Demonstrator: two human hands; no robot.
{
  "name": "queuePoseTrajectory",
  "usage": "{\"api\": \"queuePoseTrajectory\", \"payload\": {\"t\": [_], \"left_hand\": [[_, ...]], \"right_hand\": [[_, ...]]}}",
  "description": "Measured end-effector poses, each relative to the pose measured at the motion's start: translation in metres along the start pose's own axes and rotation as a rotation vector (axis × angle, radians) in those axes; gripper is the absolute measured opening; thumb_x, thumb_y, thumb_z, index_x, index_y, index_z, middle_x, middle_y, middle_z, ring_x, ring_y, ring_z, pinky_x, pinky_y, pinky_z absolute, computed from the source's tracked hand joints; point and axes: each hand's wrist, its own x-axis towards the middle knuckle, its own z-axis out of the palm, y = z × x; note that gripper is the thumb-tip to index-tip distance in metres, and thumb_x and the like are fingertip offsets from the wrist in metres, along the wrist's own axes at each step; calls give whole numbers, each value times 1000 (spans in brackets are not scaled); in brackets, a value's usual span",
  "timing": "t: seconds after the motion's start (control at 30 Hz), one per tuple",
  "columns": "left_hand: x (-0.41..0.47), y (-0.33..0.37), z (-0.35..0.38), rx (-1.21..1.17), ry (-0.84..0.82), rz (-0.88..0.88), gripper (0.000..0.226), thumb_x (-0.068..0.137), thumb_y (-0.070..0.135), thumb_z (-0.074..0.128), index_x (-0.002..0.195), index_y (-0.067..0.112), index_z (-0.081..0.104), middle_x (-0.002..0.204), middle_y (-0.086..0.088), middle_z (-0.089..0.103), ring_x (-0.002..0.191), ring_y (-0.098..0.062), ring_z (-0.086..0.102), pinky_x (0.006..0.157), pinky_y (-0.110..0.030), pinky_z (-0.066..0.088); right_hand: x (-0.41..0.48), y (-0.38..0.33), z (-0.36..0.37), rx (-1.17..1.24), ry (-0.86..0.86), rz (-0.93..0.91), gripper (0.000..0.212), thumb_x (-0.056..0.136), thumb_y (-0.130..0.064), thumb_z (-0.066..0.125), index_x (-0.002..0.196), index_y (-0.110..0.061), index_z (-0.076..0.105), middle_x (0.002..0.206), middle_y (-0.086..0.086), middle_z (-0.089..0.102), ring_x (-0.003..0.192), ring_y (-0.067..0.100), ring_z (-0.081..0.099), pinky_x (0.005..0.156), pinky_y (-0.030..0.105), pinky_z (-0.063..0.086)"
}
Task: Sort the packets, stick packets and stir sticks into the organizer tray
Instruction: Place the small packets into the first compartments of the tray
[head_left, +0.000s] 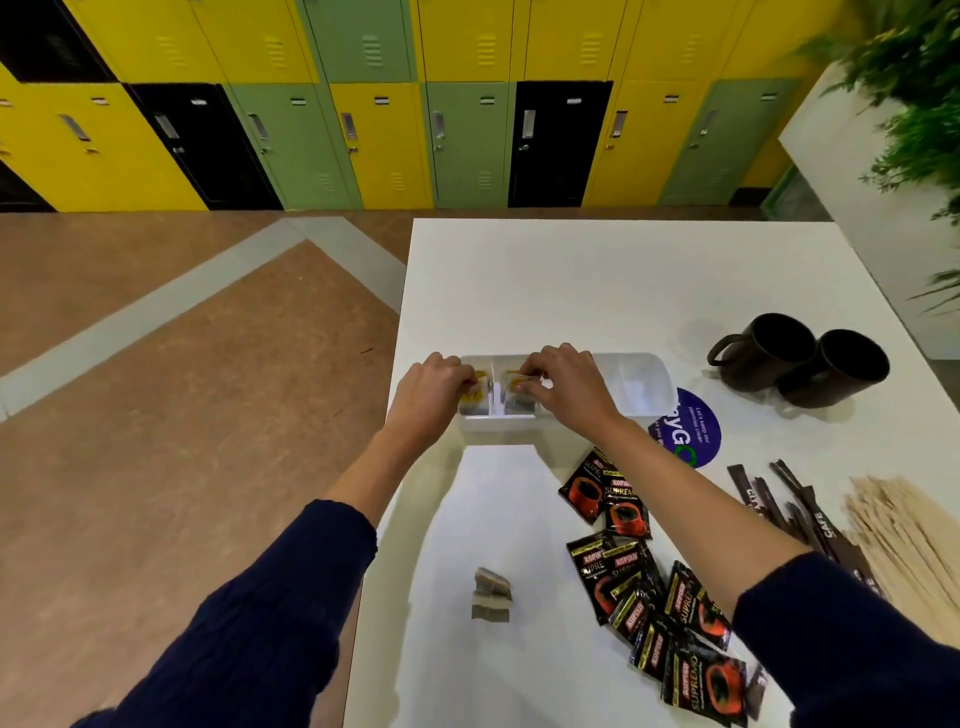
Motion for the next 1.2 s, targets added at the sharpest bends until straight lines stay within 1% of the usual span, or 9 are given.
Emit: {"api": "queuePoseTrajectory", "payload": {"t": [0.1,0.23,0.4,0.57,0.7,0.83,0.9,1.0,1.2], "left_hand": [[4,-3,6,113,-47,49,23,96,15,46,105,15,68,101,-5,65,94,-27,51,70,-31,30],[8,-2,8,200,-110,80,24,97,18,44,103,19,67,104,-1,62,97,-24,48,73,-29,25],[12,-1,13,236,-121,64,23,97,18,45,105,20,67,104,0,61,99,-23,46,80,-32,28],[12,-1,14,225,-142,35,21,95,24,48,104,19,67,107,0,61,102,-24,45,84,-34,29],[12,1,12,207,-145,26,22,92,29,53,106,18,66,110,-2,60,104,-24,45,87,-35,28],[12,3,10,206,-152,16,19,92,27,54,100,17,67,105,-1,61,101,-24,46,85,-33,27],[13,3,10,216,-147,15,18,93,25,51,97,18,68,102,-1,62,99,-23,47,84,-33,26],[16,5,10,222,-121,17,19,95,21,50,100,17,67,101,-2,62,99,-24,48,84,-34,27],[14,5,11,232,-134,10,20,92,27,53,106,17,65,106,-2,60,104,-24,46,87,-34,27]], "right_hand": [[5,0,4,-50,-21,-19,19,89,-31,61,95,-15,68,95,1,66,98,22,49,83,32,26],[8,0,9,-162,-77,-32,19,89,-30,61,96,-16,71,94,2,62,100,23,43,79,33,19],[10,3,13,-179,-100,-32,15,85,-33,66,90,-21,72,91,-1,60,100,21,41,78,33,18],[10,7,12,-167,-112,-34,15,82,-33,68,89,-20,72,90,0,58,100,21,40,80,34,20],[9,9,11,-145,-101,-44,14,82,-32,67,89,-21,71,90,-1,57,99,20,39,74,31,13],[10,9,10,-139,-78,-53,9,86,-30,65,88,-23,71,85,-7,53,99,18,39,71,29,9],[11,9,10,-142,-67,-59,10,87,-29,64,87,-22,71,85,-6,54,99,18,40,71,29,9],[13,8,10,-166,-45,-70,12,88,-27,62,86,-19,72,86,-3,58,99,19,42,74,31,11],[11,8,11,-157,-67,-71,11,86,-29,65,85,-21,71,82,-10,47,100,19,41,72,29,9]]}}
